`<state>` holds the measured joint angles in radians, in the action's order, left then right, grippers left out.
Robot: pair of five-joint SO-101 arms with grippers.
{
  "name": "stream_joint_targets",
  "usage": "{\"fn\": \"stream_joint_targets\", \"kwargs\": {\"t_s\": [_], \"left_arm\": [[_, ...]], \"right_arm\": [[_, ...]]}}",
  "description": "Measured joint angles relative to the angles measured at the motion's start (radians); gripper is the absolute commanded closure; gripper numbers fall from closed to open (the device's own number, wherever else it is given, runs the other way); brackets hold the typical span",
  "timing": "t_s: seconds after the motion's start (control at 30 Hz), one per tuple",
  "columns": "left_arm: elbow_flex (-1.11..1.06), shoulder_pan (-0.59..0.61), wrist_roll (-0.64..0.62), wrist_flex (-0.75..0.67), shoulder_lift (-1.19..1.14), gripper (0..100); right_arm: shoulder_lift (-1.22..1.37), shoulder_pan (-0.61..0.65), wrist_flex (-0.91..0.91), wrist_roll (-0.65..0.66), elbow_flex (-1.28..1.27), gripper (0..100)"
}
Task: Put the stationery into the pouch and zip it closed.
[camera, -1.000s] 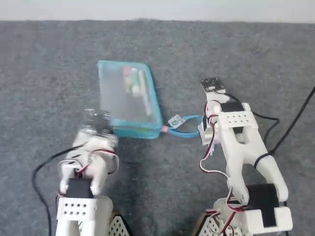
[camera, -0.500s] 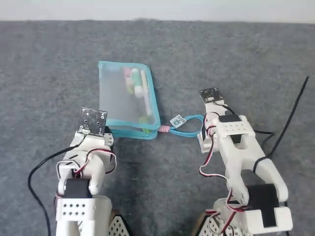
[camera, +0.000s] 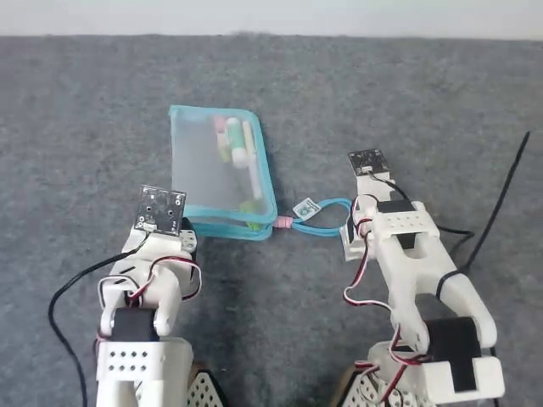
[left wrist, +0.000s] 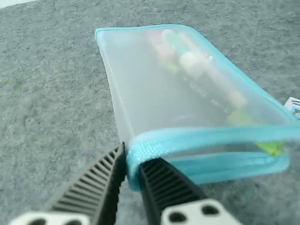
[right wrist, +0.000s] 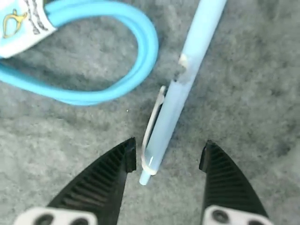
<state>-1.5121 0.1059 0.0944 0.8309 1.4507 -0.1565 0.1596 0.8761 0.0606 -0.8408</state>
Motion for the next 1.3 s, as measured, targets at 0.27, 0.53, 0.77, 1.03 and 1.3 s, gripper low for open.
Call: {"fn": "stream_joint_targets", "kwargs": {"t_s": [0.27, 0.53, 0.77, 1.03, 1.3], "left_arm": [[0.0, 0.0, 0.0, 0.0, 0.0, 99], [0.0, -0.003, 0.0, 0.0, 0.0, 99], [-0.025, -0.003, 0.0, -0.023, 0.0, 99], [-0.049, -0.003, 0.0, -0.063, 0.0, 99], [-0.049, -0.049, 0.0, -0.063, 0.0, 99]], "right_arm": [[0.044, -0.015, -0.057, 0.0, 0.003, 99.1], [-0.101, -0.04, 0.084, -0.002, 0.002, 99.1], [-0.529, -0.049, 0.287, 0.112, 0.002, 99.1], [-0.786, 0.02, 0.445, 0.232, 0.051, 99.1], [-0.68, 0.485, 0.655, 0.442, 0.107, 99.1]]}}
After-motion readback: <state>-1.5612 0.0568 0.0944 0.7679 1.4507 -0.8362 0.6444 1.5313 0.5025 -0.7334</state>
